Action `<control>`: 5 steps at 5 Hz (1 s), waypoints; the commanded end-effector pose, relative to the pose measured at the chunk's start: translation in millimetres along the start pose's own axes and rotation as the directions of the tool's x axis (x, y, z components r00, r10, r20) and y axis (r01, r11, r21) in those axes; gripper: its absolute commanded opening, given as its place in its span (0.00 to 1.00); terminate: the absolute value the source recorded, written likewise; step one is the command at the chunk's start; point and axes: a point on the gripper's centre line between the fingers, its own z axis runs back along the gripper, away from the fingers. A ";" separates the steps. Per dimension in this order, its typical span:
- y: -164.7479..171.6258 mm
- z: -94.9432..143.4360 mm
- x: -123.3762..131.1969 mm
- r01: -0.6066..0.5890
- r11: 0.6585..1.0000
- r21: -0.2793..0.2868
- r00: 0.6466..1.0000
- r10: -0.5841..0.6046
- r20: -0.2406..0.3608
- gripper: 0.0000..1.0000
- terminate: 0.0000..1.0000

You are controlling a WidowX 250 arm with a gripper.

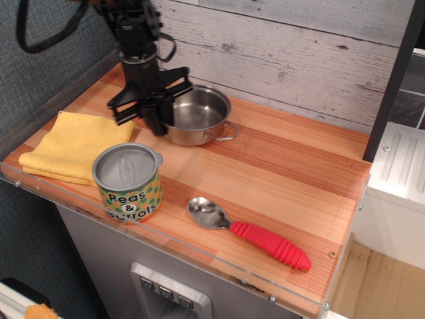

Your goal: Move the silver bowl close to the upper right corner of the napkin

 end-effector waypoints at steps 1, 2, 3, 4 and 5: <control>-7.7 48.6 7.2 0.023 1.000 0.019 0.991 -0.025 0.134 1.00 0.00; -17.5 67.8 4.6 0.083 0.996 0.023 0.986 -0.085 0.142 1.00 0.00; -29.8 91.0 -9.0 0.281 0.955 0.100 0.947 -0.292 0.134 1.00 0.00; -43.1 99.5 -36.9 0.407 0.909 0.093 0.901 -0.416 0.126 1.00 0.00; -66.0 103.6 -68.2 0.516 0.853 0.076 0.843 -0.522 0.129 1.00 0.00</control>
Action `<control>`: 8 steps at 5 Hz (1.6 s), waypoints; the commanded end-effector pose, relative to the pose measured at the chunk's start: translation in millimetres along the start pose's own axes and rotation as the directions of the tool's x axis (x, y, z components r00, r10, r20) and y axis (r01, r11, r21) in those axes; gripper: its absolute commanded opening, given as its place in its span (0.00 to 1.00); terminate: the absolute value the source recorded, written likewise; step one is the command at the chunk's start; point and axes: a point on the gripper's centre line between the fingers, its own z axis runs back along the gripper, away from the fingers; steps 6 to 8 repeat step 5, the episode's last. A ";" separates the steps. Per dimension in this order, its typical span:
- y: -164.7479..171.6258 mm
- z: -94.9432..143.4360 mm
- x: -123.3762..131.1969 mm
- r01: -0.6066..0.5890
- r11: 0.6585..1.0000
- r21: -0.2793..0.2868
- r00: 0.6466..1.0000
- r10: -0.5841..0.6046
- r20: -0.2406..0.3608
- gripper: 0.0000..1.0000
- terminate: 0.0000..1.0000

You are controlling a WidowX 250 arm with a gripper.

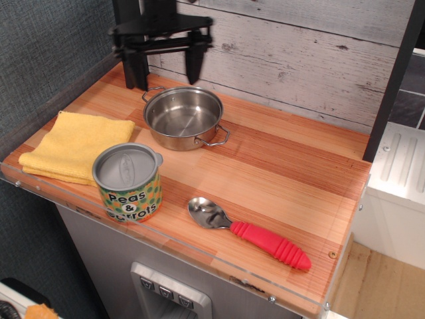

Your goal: Move the silver bowl close to the upper right corner of the napkin

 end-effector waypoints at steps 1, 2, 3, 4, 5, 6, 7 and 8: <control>-65.4 32.9 -39.8 0.229 0.972 -0.057 0.972 -0.226 0.056 1.00 0.00; -91.1 35.7 -65.5 0.343 0.938 -0.056 0.939 -0.341 0.037 1.00 0.00; -110.2 36.8 -85.3 0.421 0.905 -0.057 0.907 -0.418 0.054 1.00 0.00; -110.2 36.8 -85.3 0.421 0.905 -0.057 0.907 -0.418 0.054 1.00 0.00; -110.2 36.8 -85.3 0.421 0.905 -0.057 0.907 -0.418 0.054 1.00 1.00; -110.2 36.8 -85.3 0.421 0.905 -0.057 0.907 -0.418 0.054 1.00 1.00; -110.2 36.8 -85.3 0.421 0.905 -0.057 0.907 -0.418 0.054 1.00 1.00; -110.2 36.8 -85.3 0.421 0.905 -0.057 0.907 -0.418 0.054 1.00 1.00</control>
